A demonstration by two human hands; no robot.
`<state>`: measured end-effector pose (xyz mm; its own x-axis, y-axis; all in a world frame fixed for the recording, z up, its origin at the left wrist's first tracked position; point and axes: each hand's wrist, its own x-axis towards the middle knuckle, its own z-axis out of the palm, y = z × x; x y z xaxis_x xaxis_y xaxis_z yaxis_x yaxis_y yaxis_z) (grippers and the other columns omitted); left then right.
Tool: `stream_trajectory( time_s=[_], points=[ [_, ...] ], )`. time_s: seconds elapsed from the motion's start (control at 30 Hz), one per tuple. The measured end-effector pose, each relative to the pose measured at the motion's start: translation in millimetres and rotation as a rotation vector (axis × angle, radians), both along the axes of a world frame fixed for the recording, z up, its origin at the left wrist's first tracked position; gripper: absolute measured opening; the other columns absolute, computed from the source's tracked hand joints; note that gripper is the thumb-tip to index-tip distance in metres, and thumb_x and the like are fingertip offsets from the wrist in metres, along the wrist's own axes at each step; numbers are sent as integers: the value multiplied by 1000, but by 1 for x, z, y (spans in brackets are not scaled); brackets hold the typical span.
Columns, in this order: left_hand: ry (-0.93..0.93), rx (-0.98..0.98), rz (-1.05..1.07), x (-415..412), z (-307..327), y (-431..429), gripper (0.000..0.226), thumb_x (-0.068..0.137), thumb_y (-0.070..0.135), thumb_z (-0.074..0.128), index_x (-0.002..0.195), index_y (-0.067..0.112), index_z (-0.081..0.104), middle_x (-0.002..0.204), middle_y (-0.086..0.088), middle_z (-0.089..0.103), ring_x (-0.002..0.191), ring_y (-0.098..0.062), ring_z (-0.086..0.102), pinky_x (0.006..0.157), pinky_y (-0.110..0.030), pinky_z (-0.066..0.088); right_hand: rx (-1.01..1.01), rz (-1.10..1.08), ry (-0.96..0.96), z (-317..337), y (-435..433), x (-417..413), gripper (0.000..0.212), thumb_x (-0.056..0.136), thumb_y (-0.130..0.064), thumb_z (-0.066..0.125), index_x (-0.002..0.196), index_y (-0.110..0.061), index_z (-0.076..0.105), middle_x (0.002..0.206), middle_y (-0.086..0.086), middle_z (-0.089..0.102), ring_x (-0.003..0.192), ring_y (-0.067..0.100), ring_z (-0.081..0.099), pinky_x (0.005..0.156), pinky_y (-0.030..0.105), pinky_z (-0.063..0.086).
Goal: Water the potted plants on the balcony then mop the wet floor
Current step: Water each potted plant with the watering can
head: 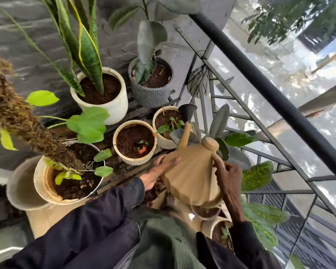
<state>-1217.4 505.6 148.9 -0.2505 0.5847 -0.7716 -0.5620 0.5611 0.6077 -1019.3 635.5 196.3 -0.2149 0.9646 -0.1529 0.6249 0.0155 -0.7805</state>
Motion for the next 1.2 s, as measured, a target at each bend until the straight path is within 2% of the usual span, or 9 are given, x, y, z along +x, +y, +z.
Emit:
stream_trajectory(
  time_s=[0.13,0.27,0.4,0.57,0.67,0.73,0.83,1.0,1.2],
  points=[
    [-70,-16,36,-13,-4,9,119,47,80,82,149,35,41,147,3,52,135,-22,47,115,-56,33,-9,137,-16,14,31,-34,73,98,-55,66,65,10,62,52,23,54,47,17,42,49,33,37],
    [-127,-31,60,-19,-1,17,91,58,78,79,135,35,60,132,2,67,124,-20,59,111,-50,41,2,250,-93,32,59,-66,73,94,-57,61,77,14,70,69,32,68,49,21,49,46,50,51],
    [-166,-22,126,-15,31,31,65,76,72,68,127,33,61,115,-4,67,110,-25,60,88,-48,56,10,377,-156,51,86,-93,75,80,-59,48,71,14,63,62,26,65,52,21,50,50,48,53],
    [-202,-63,206,-11,34,51,76,67,79,71,125,30,63,116,-6,68,112,-31,60,97,-60,51,-33,451,-233,60,118,-120,47,95,-28,59,87,18,66,70,12,56,61,22,49,57,39,46],
    [-207,-65,232,-12,35,64,74,67,80,70,122,30,65,116,-8,70,112,-32,62,97,-62,51,-6,492,-267,66,132,-131,27,96,-22,59,73,-7,57,69,8,51,63,21,48,59,38,44],
    [-213,-65,246,-13,38,70,65,73,78,66,116,29,65,112,-9,70,108,-32,64,95,-63,52,0,521,-271,70,139,-137,28,96,-19,59,70,-13,51,68,7,51,62,21,48,59,37,44],
    [-205,-73,261,-15,42,78,53,77,75,65,106,30,64,106,-7,68,101,-31,64,93,-63,53,-15,537,-285,74,149,-143,24,96,-19,60,73,-10,56,72,9,56,60,21,49,58,36,44],
    [-210,-100,287,-15,49,87,64,69,78,70,108,27,65,112,-10,67,108,-34,62,94,-62,52,-26,563,-276,78,161,-152,16,94,-16,60,78,-10,59,72,9,56,61,22,50,56,37,42],
    [-200,-99,315,-15,51,95,63,72,77,69,114,29,64,111,-8,65,104,-33,61,92,-61,53,-30,590,-293,81,171,-158,17,96,-16,61,80,-10,62,71,9,57,59,22,52,55,36,42]
  ],
)
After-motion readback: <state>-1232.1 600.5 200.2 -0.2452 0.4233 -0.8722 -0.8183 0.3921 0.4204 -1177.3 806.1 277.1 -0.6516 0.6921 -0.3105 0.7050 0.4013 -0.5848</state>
